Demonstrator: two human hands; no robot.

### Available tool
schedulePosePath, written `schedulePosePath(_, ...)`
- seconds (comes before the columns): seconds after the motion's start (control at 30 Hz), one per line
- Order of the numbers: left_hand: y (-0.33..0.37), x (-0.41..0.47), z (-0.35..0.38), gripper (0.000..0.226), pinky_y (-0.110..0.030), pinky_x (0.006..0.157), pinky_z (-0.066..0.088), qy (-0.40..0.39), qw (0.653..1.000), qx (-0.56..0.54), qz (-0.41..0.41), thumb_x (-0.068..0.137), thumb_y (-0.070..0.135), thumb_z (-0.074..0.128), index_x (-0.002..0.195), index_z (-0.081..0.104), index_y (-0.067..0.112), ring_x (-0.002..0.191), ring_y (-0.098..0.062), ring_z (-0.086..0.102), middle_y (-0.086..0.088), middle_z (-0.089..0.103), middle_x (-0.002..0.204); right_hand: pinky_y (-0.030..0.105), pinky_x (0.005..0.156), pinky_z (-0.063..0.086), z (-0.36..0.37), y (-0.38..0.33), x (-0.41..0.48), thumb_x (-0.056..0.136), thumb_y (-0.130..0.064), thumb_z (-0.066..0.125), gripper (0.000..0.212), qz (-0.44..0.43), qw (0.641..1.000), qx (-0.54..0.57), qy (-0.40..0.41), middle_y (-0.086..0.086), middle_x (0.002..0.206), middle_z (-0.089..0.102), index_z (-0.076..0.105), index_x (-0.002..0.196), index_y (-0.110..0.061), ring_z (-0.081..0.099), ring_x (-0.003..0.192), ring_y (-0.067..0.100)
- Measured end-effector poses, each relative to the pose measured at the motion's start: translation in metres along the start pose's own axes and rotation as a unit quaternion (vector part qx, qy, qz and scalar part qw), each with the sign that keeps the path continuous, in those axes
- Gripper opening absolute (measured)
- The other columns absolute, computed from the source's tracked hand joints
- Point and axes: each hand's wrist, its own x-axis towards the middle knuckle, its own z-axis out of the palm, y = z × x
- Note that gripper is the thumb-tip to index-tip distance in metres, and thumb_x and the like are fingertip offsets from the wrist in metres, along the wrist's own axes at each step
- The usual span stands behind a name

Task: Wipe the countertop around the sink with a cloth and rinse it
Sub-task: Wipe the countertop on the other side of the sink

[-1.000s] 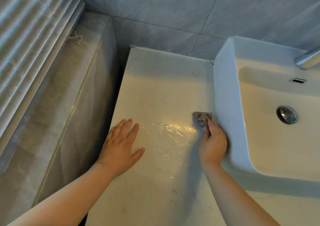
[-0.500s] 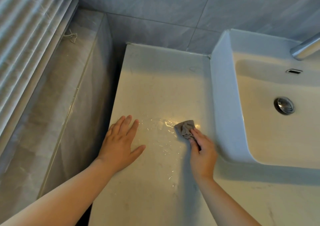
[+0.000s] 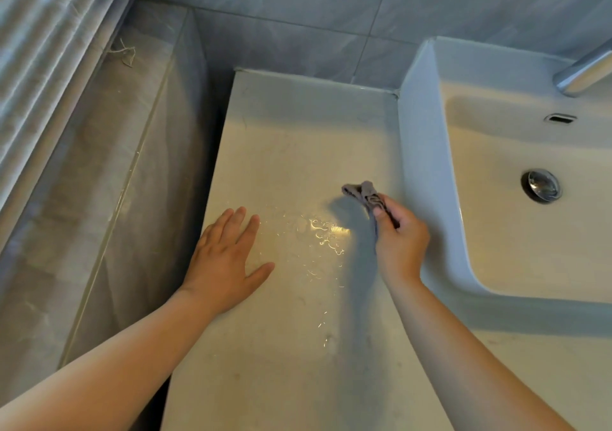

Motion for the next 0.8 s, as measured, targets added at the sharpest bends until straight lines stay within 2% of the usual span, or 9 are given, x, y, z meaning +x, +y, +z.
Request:
schedulePosePath(0.13, 0.001, -0.001, -0.003, 0.094, -0.037, 0.117, -0.001, -0.008, 1.000, 0.005, -0.003, 0.072, 0.077, 0.006, 0.151, -0.001, 0.026, 0.145, -0.019, -0.015, 0.000, -0.010, 0.159, 0.011, 0.074, 0.045, 0.011, 0.015, 0.033, 0.089, -0.006, 0.056, 0.027, -0.002, 0.997, -0.078, 0.009, -0.003, 0.096, 0.073, 0.071, 0.111, -0.013, 0.061, 0.085, 0.006)
schedulePosePath(0.2, 0.002, -0.001, -0.004, 0.094, -0.037, 0.117, 0.000, -0.007, 1.000, 0.002, -0.005, 0.073, 0.077, 0.008, 0.151, 0.000, 0.026, 0.145, -0.019, -0.013, 0.000, -0.009, 0.159, 0.003, 0.075, 0.041, 0.014, 0.024, 0.036, 0.089, -0.006, 0.057, 0.030, 0.017, 0.997, -0.080, -0.006, 0.001, 0.106, 0.072, 0.069, 0.115, -0.013, 0.062, 0.093, 0.009)
schedulePosePath(0.23, 0.003, -0.001, -0.004, 0.092, -0.037, 0.117, 0.000, -0.007, 1.000, 0.001, -0.006, 0.075, 0.077, 0.011, 0.151, 0.000, 0.026, 0.145, -0.019, -0.013, 0.000, -0.010, 0.159, -0.002, 0.078, 0.038, 0.015, 0.027, 0.034, 0.089, -0.005, 0.058, 0.031, 0.021, 0.997, -0.070, -0.015, 0.000, 0.109, 0.071, 0.068, 0.117, -0.013, 0.062, 0.097, 0.008)
schedulePosePath(0.3, 0.004, 0.000, -0.005, 0.086, -0.037, 0.117, 0.000, -0.006, 1.000, -0.003, -0.009, 0.084, 0.073, 0.025, 0.151, 0.000, 0.026, 0.145, -0.019, -0.013, 0.000, -0.010, 0.159, -0.002, 0.083, 0.037, 0.016, 0.029, 0.025, 0.089, -0.005, 0.059, 0.033, 0.013, 0.998, -0.053, -0.042, -0.005, 0.112, 0.069, 0.067, 0.119, -0.015, 0.061, 0.102, 0.006)
schedulePosePath(0.43, 0.004, -0.001, -0.010, 0.081, -0.036, 0.117, 0.004, 0.003, 0.999, -0.034, -0.010, 0.088, 0.063, 0.039, 0.151, 0.007, 0.024, 0.145, -0.019, -0.007, 0.000, -0.004, 0.160, 0.014, 0.093, 0.041, 0.018, 0.034, -0.008, 0.088, -0.008, 0.061, 0.034, -0.035, 0.992, -0.074, -0.094, -0.013, 0.111, 0.066, 0.068, 0.118, -0.020, 0.060, 0.104, 0.008)
schedulePosePath(0.5, 0.001, -0.005, -0.010, 0.081, -0.037, 0.117, 0.009, 0.024, 0.999, -0.042, 0.001, 0.087, 0.063, 0.039, 0.151, 0.014, 0.020, 0.146, -0.021, 0.001, -0.002, 0.004, 0.159, 0.013, 0.096, 0.038, 0.021, 0.035, -0.031, 0.086, -0.006, 0.065, 0.033, -0.067, 0.989, -0.083, -0.099, -0.012, 0.110, 0.065, 0.068, 0.116, -0.018, 0.058, 0.104, 0.010)
schedulePosePath(0.6, -0.003, -0.018, -0.008, 0.083, -0.041, 0.118, 0.008, 0.048, 0.999, 0.011, 0.003, 0.083, 0.064, 0.029, 0.149, 0.020, 0.014, 0.144, -0.025, 0.013, -0.007, 0.018, 0.157, 0.012, 0.097, 0.038, 0.024, 0.035, -0.061, 0.083, -0.003, 0.068, 0.032, -0.112, 0.983, -0.089, -0.117, -0.010, 0.111, 0.066, 0.070, 0.112, -0.015, 0.058, 0.103, 0.011)
schedulePosePath(0.7, -0.006, -0.033, -0.006, 0.082, -0.045, 0.117, 0.012, 0.047, 0.999, 0.018, -0.018, 0.084, 0.063, 0.027, 0.148, 0.024, 0.013, 0.143, -0.025, 0.016, -0.007, 0.022, 0.156, 0.017, 0.096, 0.042, 0.025, 0.027, -0.081, 0.082, -0.002, 0.068, 0.033, -0.078, 0.984, -0.043, -0.157, -0.015, 0.109, 0.065, 0.071, 0.110, -0.020, 0.060, 0.104, 0.006)
schedulePosePath(0.8, -0.007, -0.047, -0.003, 0.084, -0.039, 0.115, 0.017, 0.039, 0.999, -0.009, -0.016, 0.082, 0.066, 0.025, 0.148, 0.027, 0.013, 0.144, -0.023, 0.013, -0.005, 0.019, 0.157, 0.012, 0.092, 0.042, 0.021, 0.012, -0.089, 0.086, -0.005, 0.064, 0.035, -0.012, 0.976, -0.002, -0.216, -0.023, 0.106, 0.065, 0.070, 0.110, -0.030, 0.059, 0.103, -0.005)
